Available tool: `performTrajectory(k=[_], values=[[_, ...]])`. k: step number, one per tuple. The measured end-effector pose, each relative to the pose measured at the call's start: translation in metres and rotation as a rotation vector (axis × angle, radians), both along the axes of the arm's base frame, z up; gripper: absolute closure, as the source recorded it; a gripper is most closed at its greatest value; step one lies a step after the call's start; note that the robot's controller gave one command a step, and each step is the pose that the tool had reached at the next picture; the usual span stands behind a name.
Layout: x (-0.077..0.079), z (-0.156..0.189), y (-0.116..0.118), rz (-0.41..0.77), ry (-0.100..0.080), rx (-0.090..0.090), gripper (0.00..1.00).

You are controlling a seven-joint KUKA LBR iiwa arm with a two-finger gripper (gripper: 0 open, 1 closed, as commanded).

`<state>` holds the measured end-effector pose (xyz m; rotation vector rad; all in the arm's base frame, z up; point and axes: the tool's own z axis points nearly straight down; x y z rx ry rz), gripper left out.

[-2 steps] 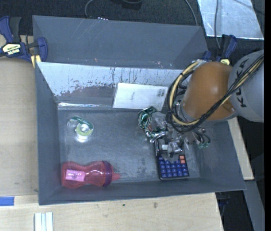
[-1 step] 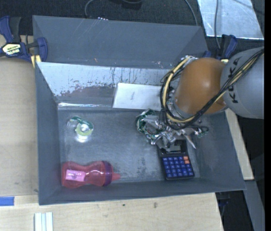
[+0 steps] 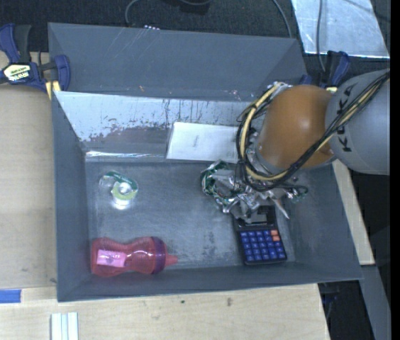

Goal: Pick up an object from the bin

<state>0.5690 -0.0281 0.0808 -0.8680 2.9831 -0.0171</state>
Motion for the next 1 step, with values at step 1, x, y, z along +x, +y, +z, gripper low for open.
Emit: performTrajectory(k=[1], values=[[0.0145,0.0657,0.0054,-0.017,-0.004,0.002,1.0]])
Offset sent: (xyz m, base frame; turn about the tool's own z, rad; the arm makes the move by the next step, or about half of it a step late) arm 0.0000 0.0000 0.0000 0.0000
